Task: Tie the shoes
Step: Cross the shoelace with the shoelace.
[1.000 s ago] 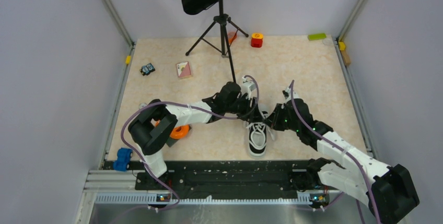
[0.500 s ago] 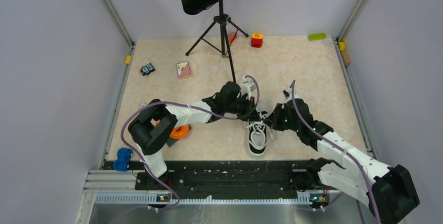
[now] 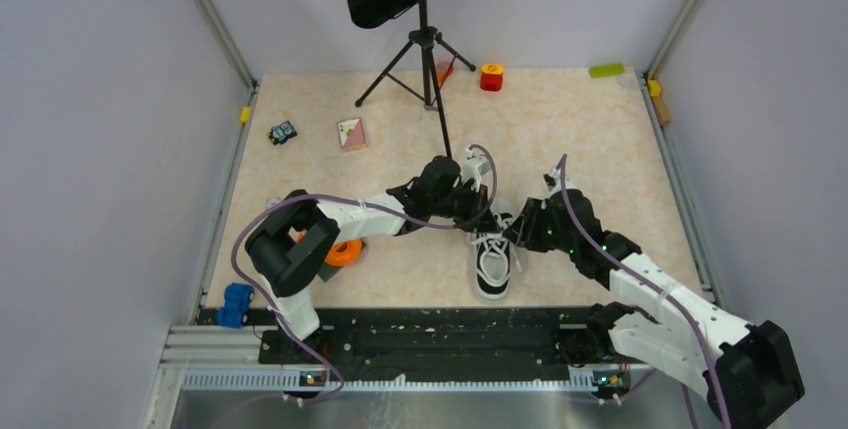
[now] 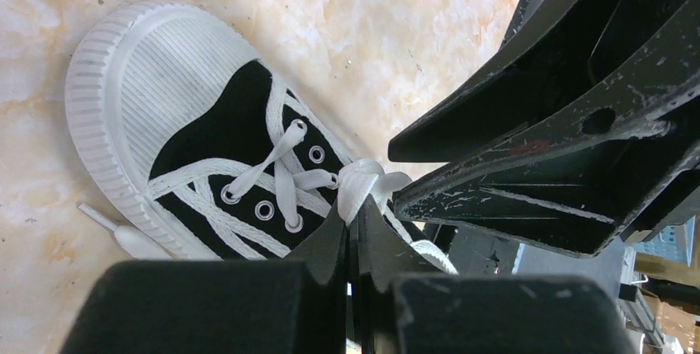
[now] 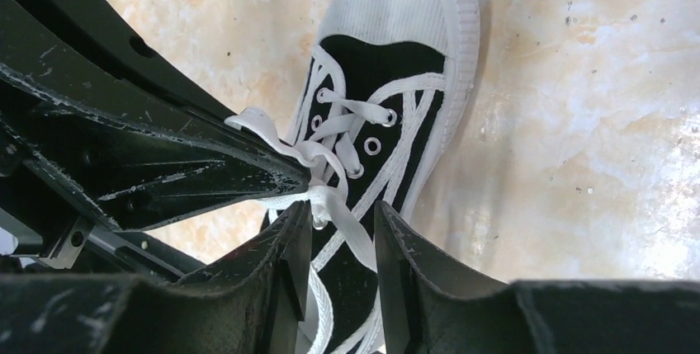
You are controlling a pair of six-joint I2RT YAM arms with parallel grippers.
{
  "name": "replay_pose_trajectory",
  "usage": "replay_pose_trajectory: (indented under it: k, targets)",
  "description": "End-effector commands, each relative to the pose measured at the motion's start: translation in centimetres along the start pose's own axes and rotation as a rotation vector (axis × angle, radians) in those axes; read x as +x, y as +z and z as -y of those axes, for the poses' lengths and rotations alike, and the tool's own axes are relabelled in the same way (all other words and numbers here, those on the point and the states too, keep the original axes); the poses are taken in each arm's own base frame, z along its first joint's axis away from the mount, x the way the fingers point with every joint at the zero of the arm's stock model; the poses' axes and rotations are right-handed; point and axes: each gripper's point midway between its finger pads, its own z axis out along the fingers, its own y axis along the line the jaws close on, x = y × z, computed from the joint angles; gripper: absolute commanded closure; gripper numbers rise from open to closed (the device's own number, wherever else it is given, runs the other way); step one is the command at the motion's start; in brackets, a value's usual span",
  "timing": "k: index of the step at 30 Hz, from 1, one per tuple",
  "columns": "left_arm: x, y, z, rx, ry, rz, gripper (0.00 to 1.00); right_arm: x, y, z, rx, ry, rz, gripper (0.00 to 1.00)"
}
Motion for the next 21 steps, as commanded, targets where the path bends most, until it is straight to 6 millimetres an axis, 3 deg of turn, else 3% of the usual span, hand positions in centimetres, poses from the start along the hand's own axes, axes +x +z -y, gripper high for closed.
replay_pose_trajectory:
  k: [1, 11, 16, 21]
  targets:
    - [-1.9, -0.5, 1.6, 0.050, 0.036, 0.054, 1.00, -1.6, -0.4, -2.0, -0.038, -0.092, -0.001, 0.64]
    - [-1.9, -0.7, 1.6, 0.056, 0.038, 0.051, 1.00, -1.3, 0.9, -1.9, -0.034, -0.181, -0.061, 0.62]
    - [-1.9, -0.7, 1.6, 0.058, 0.036, 0.049, 1.00, -1.3, 1.1, -2.1, -0.047, -0.278, -0.111, 0.54]
    - [-2.0, -0.7, 1.8, 0.065, 0.033, 0.053, 1.00, -1.3, 1.4, -2.1, -0.046, -0.280, -0.112, 0.54]
